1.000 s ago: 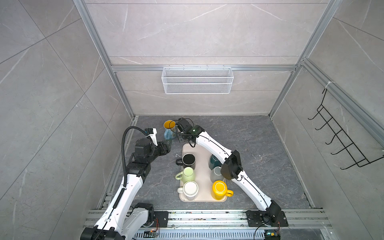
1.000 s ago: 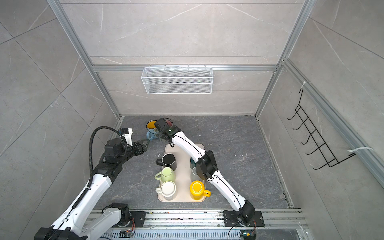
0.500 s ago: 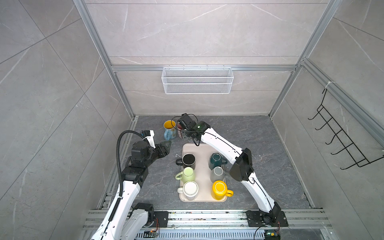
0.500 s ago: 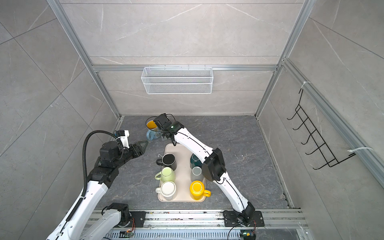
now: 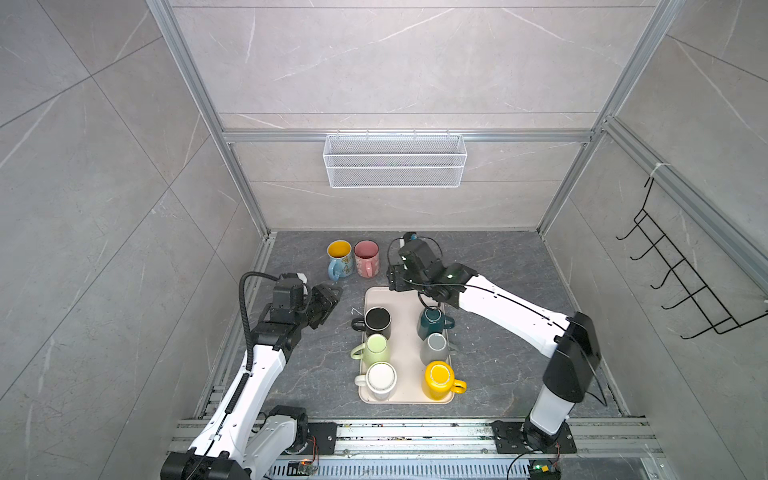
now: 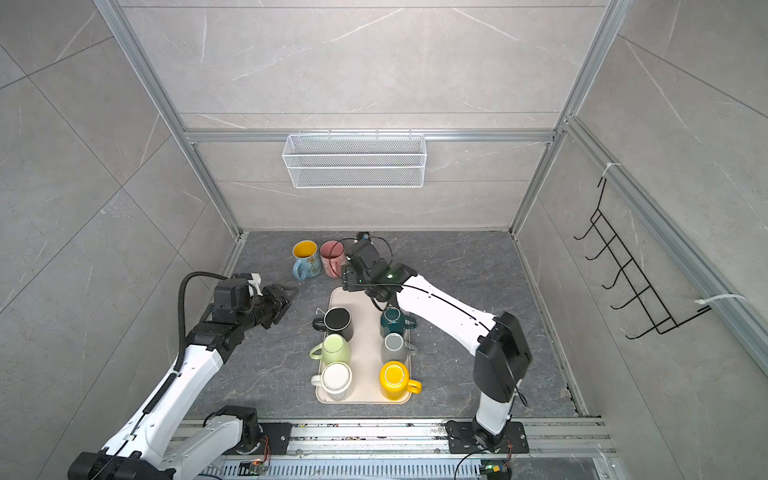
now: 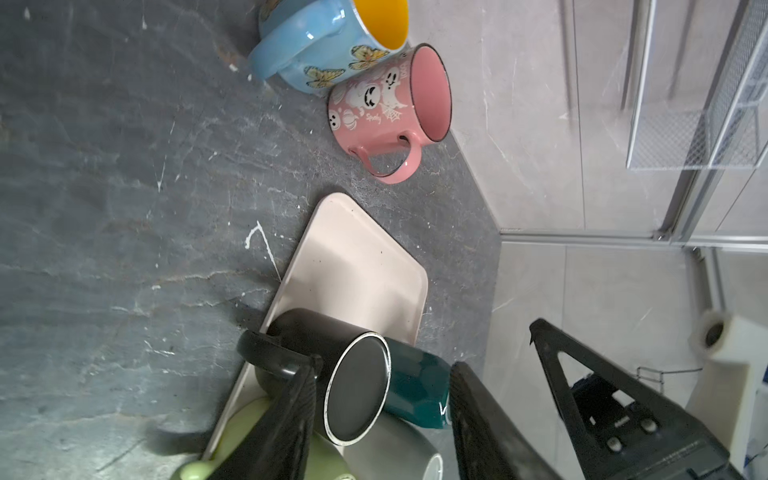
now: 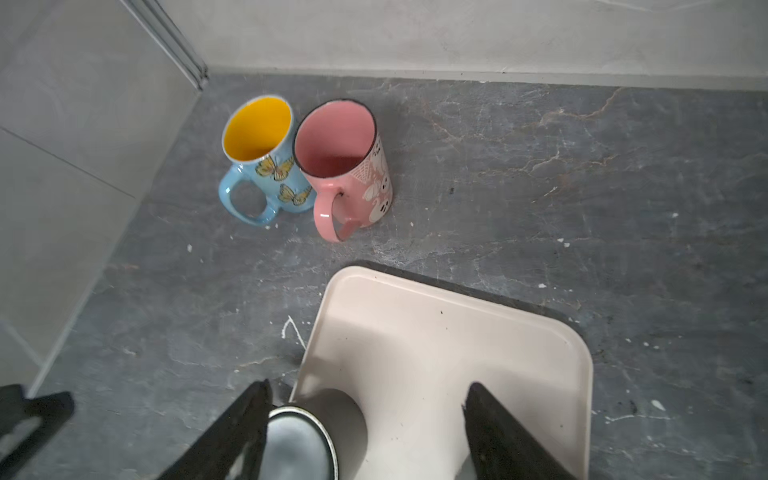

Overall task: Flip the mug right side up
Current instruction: 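Raise the right gripper away from the pink mug while the left lowers toward the tray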

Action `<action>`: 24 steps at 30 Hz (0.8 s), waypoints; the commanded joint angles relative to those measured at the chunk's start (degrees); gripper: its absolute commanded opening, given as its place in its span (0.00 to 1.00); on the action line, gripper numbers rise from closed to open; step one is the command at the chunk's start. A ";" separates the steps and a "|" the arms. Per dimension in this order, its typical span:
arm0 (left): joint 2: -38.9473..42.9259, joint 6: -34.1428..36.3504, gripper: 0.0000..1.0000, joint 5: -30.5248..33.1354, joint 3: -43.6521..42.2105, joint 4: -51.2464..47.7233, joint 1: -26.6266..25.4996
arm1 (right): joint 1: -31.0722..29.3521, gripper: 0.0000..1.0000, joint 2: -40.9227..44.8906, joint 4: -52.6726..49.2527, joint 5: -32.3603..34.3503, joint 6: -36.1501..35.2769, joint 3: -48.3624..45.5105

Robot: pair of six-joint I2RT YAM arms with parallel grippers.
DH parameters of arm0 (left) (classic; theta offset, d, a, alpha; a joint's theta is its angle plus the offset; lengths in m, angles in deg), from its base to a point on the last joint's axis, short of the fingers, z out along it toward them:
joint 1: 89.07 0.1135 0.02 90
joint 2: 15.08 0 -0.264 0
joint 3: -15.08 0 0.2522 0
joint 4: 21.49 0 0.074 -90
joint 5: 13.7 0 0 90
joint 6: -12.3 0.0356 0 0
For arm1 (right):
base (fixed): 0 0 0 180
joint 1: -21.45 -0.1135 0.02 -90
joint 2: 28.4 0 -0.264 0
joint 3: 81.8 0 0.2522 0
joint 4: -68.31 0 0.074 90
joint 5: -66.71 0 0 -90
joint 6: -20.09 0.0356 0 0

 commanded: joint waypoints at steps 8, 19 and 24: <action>3.81 -25.63 0.55 3.71 -5.20 0.50 -0.84 | 5.37 0.76 10.21 8.65 -4.75 5.65 -12.00; -2.40 -39.41 0.53 10.54 -8.13 3.81 -10.30 | 7.68 0.77 11.45 10.68 -7.52 6.68 -15.56; -5.96 -43.29 0.52 11.47 -8.91 7.32 -11.97 | 7.96 0.77 10.72 10.87 -8.63 7.05 -15.31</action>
